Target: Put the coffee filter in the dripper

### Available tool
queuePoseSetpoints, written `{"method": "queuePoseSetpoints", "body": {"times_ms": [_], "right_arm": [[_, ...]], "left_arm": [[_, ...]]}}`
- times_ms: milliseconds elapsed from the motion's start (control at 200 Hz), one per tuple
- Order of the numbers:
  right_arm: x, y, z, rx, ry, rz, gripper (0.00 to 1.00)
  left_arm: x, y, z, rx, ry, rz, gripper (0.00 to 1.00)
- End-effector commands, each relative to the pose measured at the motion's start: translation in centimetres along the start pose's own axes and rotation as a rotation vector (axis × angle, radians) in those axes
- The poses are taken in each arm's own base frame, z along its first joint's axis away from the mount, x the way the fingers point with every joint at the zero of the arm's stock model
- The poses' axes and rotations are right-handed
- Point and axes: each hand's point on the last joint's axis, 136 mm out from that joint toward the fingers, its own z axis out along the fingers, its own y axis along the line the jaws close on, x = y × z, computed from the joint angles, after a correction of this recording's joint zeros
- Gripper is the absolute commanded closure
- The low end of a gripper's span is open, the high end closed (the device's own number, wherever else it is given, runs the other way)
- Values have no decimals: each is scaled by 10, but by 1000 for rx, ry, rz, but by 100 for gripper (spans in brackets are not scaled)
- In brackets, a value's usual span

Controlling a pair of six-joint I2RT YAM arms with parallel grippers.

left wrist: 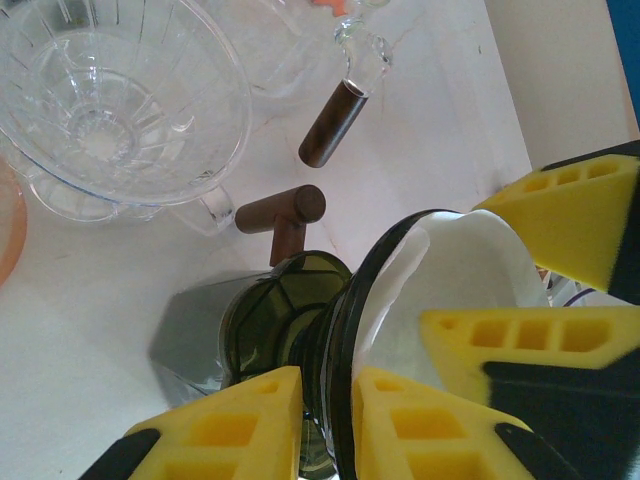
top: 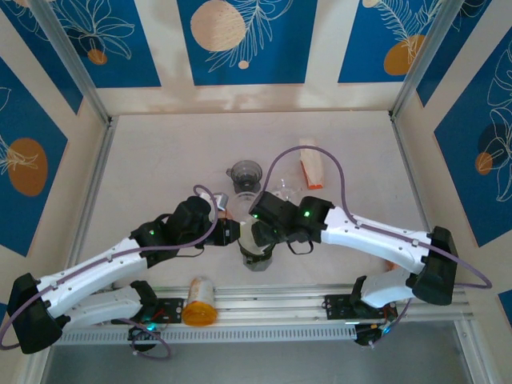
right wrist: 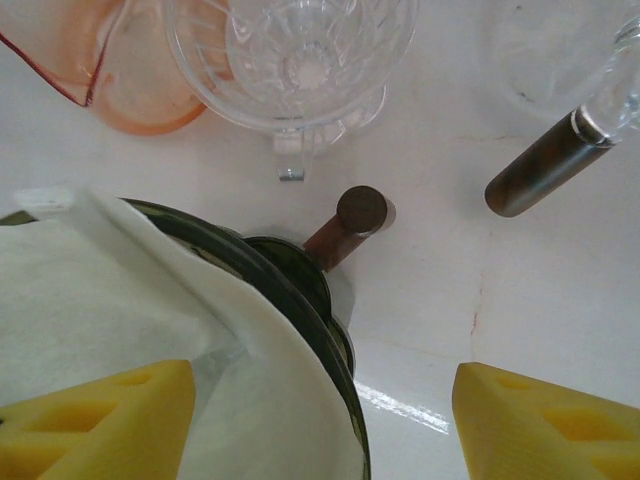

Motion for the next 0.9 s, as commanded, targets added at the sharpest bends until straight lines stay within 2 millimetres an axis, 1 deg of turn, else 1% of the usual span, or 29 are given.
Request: {"method": "queuePoseSetpoints", "body": {"times_ms": [0, 155, 325, 895], "right_arm": [[-1, 7, 0, -22, 36, -39, 31], [6, 4, 11, 12, 80, -68, 31], [8, 3, 20, 40, 104, -77, 31], [20, -3, 42, 89, 164, -79, 32]], "left_arm": [[0, 5, 2, -9, -6, -15, 79], [0, 5, 2, -10, -7, -14, 79], [0, 5, 3, -10, -5, -15, 79], [1, 6, 5, -10, -3, -20, 79]]}}
